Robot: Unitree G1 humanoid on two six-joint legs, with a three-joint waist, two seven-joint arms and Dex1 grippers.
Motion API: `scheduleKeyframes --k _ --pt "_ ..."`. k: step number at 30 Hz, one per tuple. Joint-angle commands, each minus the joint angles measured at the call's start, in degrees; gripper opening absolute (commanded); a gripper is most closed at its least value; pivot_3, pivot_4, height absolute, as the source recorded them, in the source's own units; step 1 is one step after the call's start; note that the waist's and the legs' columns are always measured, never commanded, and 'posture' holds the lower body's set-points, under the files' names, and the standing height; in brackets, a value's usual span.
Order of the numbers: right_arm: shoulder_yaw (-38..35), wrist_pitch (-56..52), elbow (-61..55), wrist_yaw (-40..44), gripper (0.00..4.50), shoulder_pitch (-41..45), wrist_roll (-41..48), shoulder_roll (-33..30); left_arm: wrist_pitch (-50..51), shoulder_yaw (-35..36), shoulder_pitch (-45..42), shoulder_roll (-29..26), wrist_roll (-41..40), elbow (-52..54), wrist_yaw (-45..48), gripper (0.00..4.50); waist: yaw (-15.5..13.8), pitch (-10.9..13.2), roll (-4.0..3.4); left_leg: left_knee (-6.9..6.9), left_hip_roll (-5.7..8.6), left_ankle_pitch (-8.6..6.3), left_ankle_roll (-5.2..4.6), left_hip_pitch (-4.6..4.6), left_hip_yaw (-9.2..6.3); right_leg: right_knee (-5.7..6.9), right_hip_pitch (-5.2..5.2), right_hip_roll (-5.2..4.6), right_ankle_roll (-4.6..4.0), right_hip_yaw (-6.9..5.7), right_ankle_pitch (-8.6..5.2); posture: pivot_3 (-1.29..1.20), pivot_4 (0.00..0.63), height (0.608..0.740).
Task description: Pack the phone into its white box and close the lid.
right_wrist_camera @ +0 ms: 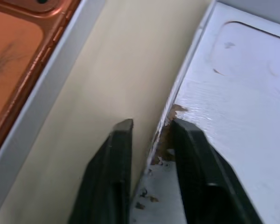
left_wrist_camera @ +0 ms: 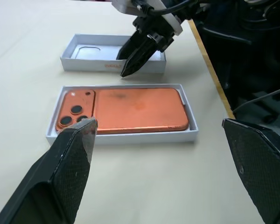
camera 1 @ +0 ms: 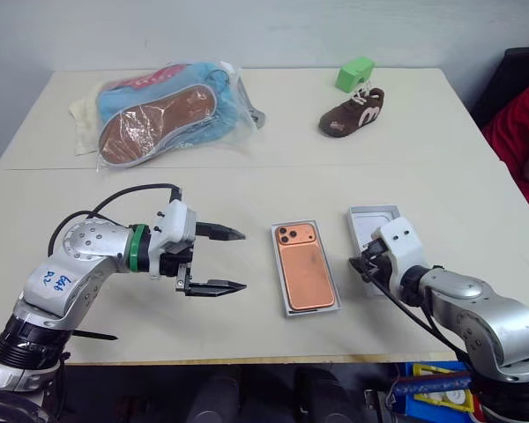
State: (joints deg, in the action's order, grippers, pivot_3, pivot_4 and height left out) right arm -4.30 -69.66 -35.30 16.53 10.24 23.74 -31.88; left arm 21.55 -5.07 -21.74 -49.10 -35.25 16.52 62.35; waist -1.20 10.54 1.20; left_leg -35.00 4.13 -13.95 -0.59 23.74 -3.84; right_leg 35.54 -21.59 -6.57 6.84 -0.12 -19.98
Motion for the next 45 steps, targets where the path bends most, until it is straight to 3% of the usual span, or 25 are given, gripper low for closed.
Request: scheduleKeyframes --k 1,7,10,13,15,18,20,24,28,31,36,43,45 --pt "0.23 -0.37 -1.37 -0.62 0.09 -1.08 -0.71 -0.21 -1.36 2.34 1.70 0.13 0.89 0.68 1.41 4.50 0.10 0.00 0.00 0.00 -0.01 0.01 0.01 -0.03 0.00 0.04 0.01 0.01 0.00 0.00 0.00 0.00 0.150 0.740" --pt "-6.93 -5.21 -5.50 2.84 0.09 0.64 6.65 2.90 -1.48 3.13 5.07 -0.26 2.76 1.47 1.64 4.50 0.10 0.00 0.00 -0.02 -0.03 0.05 -0.01 -0.12 0.00 0.20 0.04 0.02 0.00 0.01 0.00 0.00 0.150 0.740" --pt "-17.60 -20.25 -4.18 8.87 0.09 11.43 25.38 11.34 -3.18 4.13 7.80 -0.89 5.13 0.26 1.85 4.50 1.29 0.08 -0.13 -0.02 -0.05 0.05 -0.01 -0.18 0.01 0.30 0.04 0.06 0.00 0.08 0.00 0.00 0.150 0.740" --pt "-19.74 -22.84 5.21 4.41 0.09 17.58 44.94 13.56 -3.95 5.28 8.46 -0.53 6.11 -1.41 1.49 4.50 1.41 0.10 -0.16 0.02 -0.10 0.02 -0.11 -0.35 -0.03 0.43 0.12 0.08 -0.03 0.06 0.00 0.00 0.150 0.740" --pt "-17.87 -22.84 12.34 -1.69 0.09 20.64 56.36 13.87 -4.15 5.81 8.68 -0.25 6.50 -2.18 1.19 4.50 1.32 0.11 -0.16 0.06 -0.14 0.02 -0.11 -0.39 -0.09 0.41 0.15 0.09 -0.08 0.01 -0.01 0.00 0.150 0.740" --pt "-5.21 -12.61 23.50 -15.16 0.09 22.29 78.93 11.08 -2.79 8.09 9.37 -0.19 5.83 -2.45 -0.01 4.50 1.54 0.11 -0.17 0.06 -0.11 0.04 -0.08 -0.36 -0.09 0.36 0.13 0.03 -0.09 0.03 -0.02 0.00 0.150 0.740" --pt "1.59 -7.73 27.73 -20.78 0.09 23.04 86.61 10.83 -1.41 10.10 10.21 -0.45 5.02 -2.33 -1.04 4.50 1.89 0.12 -0.18 0.03 -0.11 0.08 -0.01 -0.34 -0.05 0.36 0.12 0.02 -0.09 0.06 -0.01 0.00 0.150 0.740" --pt "8.15 -2.59 32.44 -24.73 0.09 25.19 89.26 14.28 0.41 13.99 13.63 -1.64 4.47 -0.93 -1.50 4.50 3.18 0.12 -0.18 0.01 -0.12 0.09 -0.02 -0.34 -0.05 0.44 0.10 0.04 -0.08 0.06 -0.01 0.00 0.150 0.740" --pt "8.92 1.27 38.18 -29.15 0.09 26.76 89.26 21.02 1.75 18.01 17.72 -2.33 4.04 0.66 -1.75 4.50 3.29 0.12 -0.19 0.02 -0.18 0.08 -0.03 -0.35 -0.02 0.58 0.00 0.14 -0.08 0.12 -0.01 0.00 0.150 0.740" --pt "10.44 1.89 39.14 -31.28 0.00 25.63 89.26 22.07 3.63 19.32 18.36 -1.86 3.22 1.16 -2.51 3.92 2.73 0.13 -0.19 0.02 -0.19 0.08 -0.04 -0.36 -0.03 0.60 -0.01 0.15 -0.09 0.12 -0.02 0.00 0.150 0.740" --pt "12.04 2.97 38.65 -33.47 0.00 21.49 88.55 19.50 3.86 16.45 16.23 -1.16 6.11 -1.29 -3.55 2.28 2.63 0.12 -0.18 -0.01 -0.08 0.03 -0.12 -0.35 -0.08 0.46 0.01 0.09 -0.08 0.14 -0.01 0.00 0.150 0.740" --pt "10.77 5.03 33.03 -32.46 0.00 17.44 84.40 15.39 0.21 6.87 9.07 1.74 12.99 -8.49 -2.73 0.07 2.72 0.12 -0.19 0.06 -0.12 0.03 -0.13 -0.39 -0.05 0.55 0.01 0.12 -0.08 0.18 -0.01 0.00 0.150 0.740" --pt "10.36 5.31 30.30 -31.12 0.00 16.43 82.01 13.80 -0.60 4.17 5.93 3.79 14.15 -10.33 -2.36 0.03 2.55 0.12 -0.18 0.05 -0.12 0.02 -0.15 -0.37 -0.05 0.54 0.01 0.12 -0.08 0.18 -0.01 0.00 0.150 0.740"
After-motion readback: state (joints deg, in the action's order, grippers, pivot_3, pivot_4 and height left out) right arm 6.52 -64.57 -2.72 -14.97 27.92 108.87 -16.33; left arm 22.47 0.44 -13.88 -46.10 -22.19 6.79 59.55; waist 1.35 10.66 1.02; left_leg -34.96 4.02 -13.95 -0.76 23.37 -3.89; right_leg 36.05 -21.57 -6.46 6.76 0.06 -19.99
